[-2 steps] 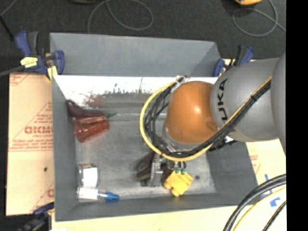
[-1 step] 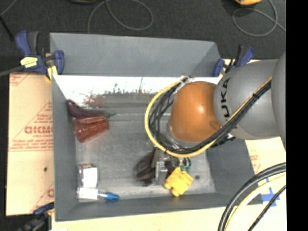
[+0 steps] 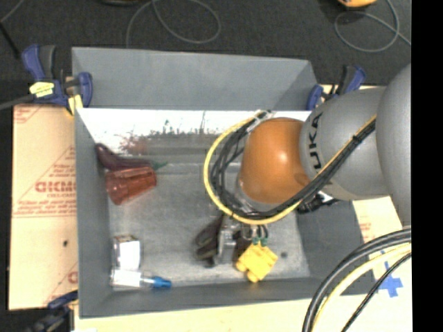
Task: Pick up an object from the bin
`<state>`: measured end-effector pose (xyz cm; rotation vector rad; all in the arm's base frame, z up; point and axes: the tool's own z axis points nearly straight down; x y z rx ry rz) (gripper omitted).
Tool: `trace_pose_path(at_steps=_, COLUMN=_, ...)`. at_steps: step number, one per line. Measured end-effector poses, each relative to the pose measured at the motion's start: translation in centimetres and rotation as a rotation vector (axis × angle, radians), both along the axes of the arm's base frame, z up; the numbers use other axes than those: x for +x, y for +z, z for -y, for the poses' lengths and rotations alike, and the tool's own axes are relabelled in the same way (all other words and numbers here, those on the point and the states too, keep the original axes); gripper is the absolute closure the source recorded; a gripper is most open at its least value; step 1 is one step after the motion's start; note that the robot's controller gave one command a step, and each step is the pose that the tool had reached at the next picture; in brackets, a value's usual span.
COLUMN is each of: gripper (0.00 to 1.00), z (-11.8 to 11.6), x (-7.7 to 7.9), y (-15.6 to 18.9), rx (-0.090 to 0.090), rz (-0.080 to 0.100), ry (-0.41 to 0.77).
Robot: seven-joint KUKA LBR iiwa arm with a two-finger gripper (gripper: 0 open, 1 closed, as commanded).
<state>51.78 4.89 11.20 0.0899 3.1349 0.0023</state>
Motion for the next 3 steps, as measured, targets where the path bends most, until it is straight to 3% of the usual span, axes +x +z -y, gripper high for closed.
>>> trace_pose_path(at_steps=1, gripper=1.00, z=0.2, x=0.0, y=-3.0, rx=0.002, rz=0.002, ry=-0.076)
trace_pose_path(at_steps=2, gripper=1.00, z=0.2, x=0.0, y=-3.0, rx=0.002, rz=0.002, ry=-0.078)
trace_pose_path(at_steps=3, gripper=1.00, z=0.2, x=2.3, y=7.3, rx=0.004, rz=0.004, ry=-0.087)
